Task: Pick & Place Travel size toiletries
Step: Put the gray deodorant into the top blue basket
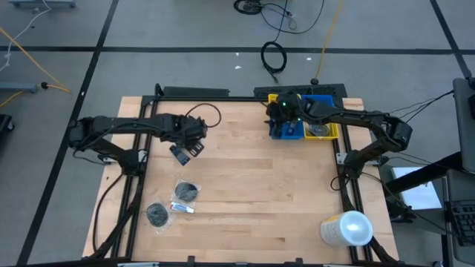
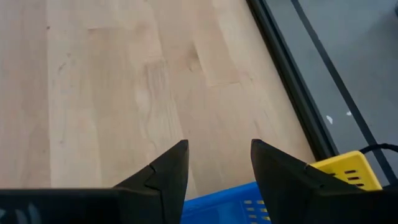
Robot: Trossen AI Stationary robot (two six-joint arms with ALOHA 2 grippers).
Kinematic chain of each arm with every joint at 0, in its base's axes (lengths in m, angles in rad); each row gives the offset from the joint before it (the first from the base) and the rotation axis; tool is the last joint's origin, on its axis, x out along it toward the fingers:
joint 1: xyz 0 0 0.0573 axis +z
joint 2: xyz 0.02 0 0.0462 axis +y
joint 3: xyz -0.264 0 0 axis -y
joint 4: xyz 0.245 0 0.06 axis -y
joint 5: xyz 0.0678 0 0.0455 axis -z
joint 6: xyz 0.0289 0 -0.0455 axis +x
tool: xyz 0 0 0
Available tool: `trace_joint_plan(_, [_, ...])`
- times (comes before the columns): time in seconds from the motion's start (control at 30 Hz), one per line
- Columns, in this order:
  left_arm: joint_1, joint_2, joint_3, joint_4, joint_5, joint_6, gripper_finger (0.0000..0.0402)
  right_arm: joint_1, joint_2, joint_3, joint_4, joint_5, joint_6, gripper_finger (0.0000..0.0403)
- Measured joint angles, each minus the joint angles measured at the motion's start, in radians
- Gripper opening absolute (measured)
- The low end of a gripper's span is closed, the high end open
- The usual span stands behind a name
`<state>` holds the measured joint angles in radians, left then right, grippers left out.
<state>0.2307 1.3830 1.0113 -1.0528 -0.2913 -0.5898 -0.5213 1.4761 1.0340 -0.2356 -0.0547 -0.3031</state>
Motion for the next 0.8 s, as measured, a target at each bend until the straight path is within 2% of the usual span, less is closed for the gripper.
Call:
trace_joint_plan(0.07, [0.026, 0.0, -0.012, -0.003, 0.034, 0.029, 0.0199, 0.0, 0.0, 0.0, 0.0, 0.001, 0.0, 0.0169])
trace_joint_plan(0.27, [0.093, 0.0, -0.041, -0.007, 0.036, 0.075, 0.0265, 0.0, 0.0, 0.0, 0.0, 0.001, 0.002, 0.0168])
trace_joint_plan(0.4, [0.125, 0.0, -0.068, 0.001, 0.039, 0.199, 0.0298, 0.0, 0.0, 0.0, 0.0, 0.001, 0.003, 0.0168])
trace_joint_plan(0.67, [0.165, 0.0, -0.096, 0.007, 0.074, 0.42, 0.031, 0.0, 0.0, 0.0, 0.0, 0.0, 0.003, 0.0169])
trace_joint_plan(0.8, [0.174, 0.0, -0.113, 0.015, 0.075, 0.48, 0.031, 0.0, 0.0, 0.0, 0.0, -0.001, 0.003, 0.0167])
